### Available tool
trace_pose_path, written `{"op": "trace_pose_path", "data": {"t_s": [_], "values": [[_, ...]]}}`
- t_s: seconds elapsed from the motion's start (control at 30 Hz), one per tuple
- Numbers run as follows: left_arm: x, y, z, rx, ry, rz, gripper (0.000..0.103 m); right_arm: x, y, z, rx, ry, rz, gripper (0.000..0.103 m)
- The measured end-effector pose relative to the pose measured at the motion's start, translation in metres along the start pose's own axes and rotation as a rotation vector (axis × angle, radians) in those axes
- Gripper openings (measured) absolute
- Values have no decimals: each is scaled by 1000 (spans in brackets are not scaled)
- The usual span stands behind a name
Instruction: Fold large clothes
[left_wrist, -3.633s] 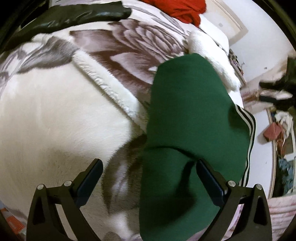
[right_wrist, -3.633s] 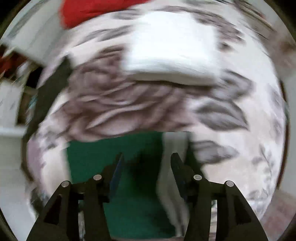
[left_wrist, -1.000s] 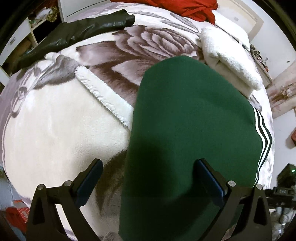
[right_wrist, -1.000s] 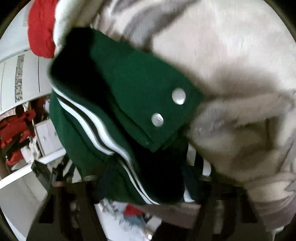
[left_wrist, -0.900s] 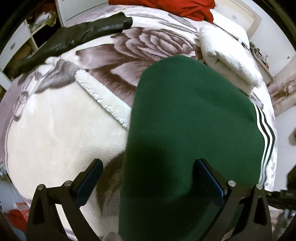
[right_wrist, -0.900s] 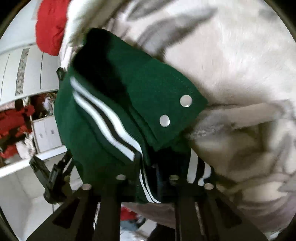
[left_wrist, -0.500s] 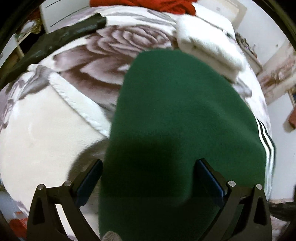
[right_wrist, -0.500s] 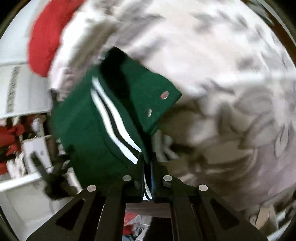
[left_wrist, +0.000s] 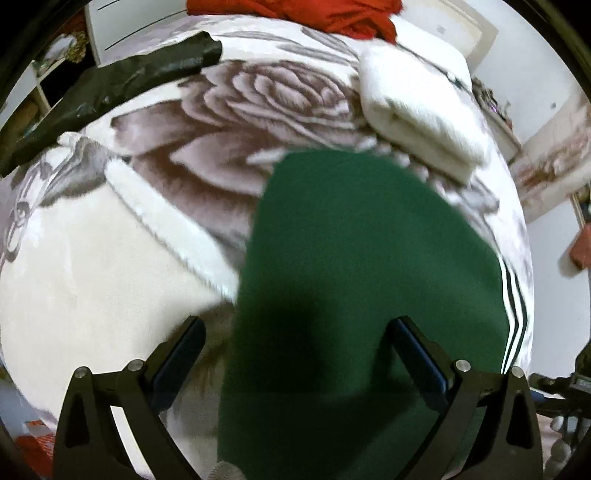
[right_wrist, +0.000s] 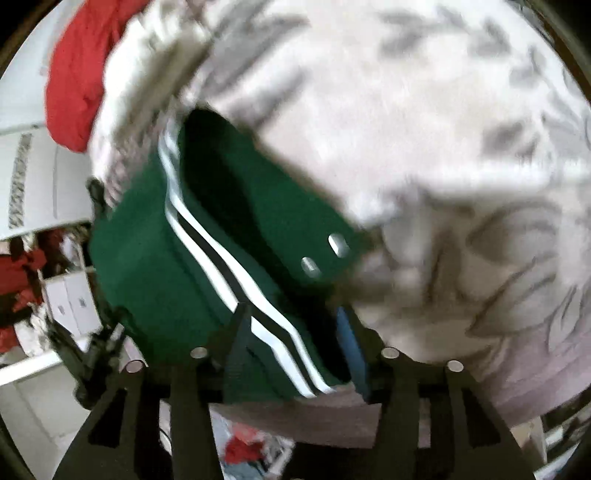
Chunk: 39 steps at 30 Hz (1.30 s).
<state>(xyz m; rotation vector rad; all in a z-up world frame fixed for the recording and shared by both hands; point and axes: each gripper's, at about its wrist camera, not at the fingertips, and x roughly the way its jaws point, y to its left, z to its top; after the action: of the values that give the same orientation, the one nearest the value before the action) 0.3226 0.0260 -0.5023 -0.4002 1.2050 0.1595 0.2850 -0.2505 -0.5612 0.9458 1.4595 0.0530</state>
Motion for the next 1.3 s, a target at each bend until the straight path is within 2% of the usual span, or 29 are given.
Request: {"op": "trace_pose_path", "data": {"t_s": [0.07, 0.17, 0.2, 0.3, 0.33, 0.37, 0.4, 0.5, 0.57, 0.63, 0.7, 0.77, 0.83, 0.87, 0.93, 0.97, 1.1, 1.17, 1.27, 1.3], "values": [[6, 2, 18, -19, -18, -2, 103, 3, 14, 21, -19, -28, 47, 54], [26, 7, 52, -30, -33, -3, 103, 29, 40, 60, -57, -52, 54, 55], [33, 10, 59, -30, -28, -2, 103, 42, 47, 73, -68, -47, 48, 55], [55, 12, 72, -23, 3, -3, 103, 83, 64, 97, -41, 42, 61, 55], [56, 11, 74, -21, 6, -7, 103, 91, 67, 101, -29, 57, 71, 48], [56, 11, 75, -15, 7, -7, 103, 95, 69, 97, -34, 44, 82, 32], [55, 12, 73, -11, 5, -4, 103, 96, 73, 96, -45, 43, 73, 3], [51, 14, 70, -25, 12, -23, 103, 78, 93, 94, -14, -31, 18, 3], [49, 16, 71, -39, 18, -48, 103, 61, 101, 100, 15, -86, 43, 2], [46, 13, 71, -40, 17, -63, 103, 62, 102, 111, 18, -85, 25, 2], [46, 11, 72, -34, 17, -40, 103, 84, 97, 119, 24, -17, -4, 2], [43, 14, 71, -40, 21, -40, 103, 107, 95, 123, -37, 76, -45, 3], [37, 19, 68, -60, 24, -55, 103, 114, 89, 124, -74, 141, -47, 7], [32, 22, 66, -67, 22, -57, 103, 109, 87, 124, -84, 152, -34, 14], [21, 29, 58, -75, 12, -54, 103, 93, 83, 122, -115, 132, -45, 53], [15, 33, 52, -82, 10, -55, 103, 80, 79, 119, -133, 105, -52, 60], [3, 50, 26, -128, 28, -71, 103, 58, 73, 102, -232, 88, -20, 78], [3, 55, 14, -153, 46, -88, 103, 60, 72, 93, -293, 107, -13, 81], [11, 59, -4, -184, 88, -173, 103, 79, 65, 83, -387, 160, -19, 86], [16, 61, -11, -197, 106, -224, 103, 87, 58, 82, -403, 186, -24, 88]]}}
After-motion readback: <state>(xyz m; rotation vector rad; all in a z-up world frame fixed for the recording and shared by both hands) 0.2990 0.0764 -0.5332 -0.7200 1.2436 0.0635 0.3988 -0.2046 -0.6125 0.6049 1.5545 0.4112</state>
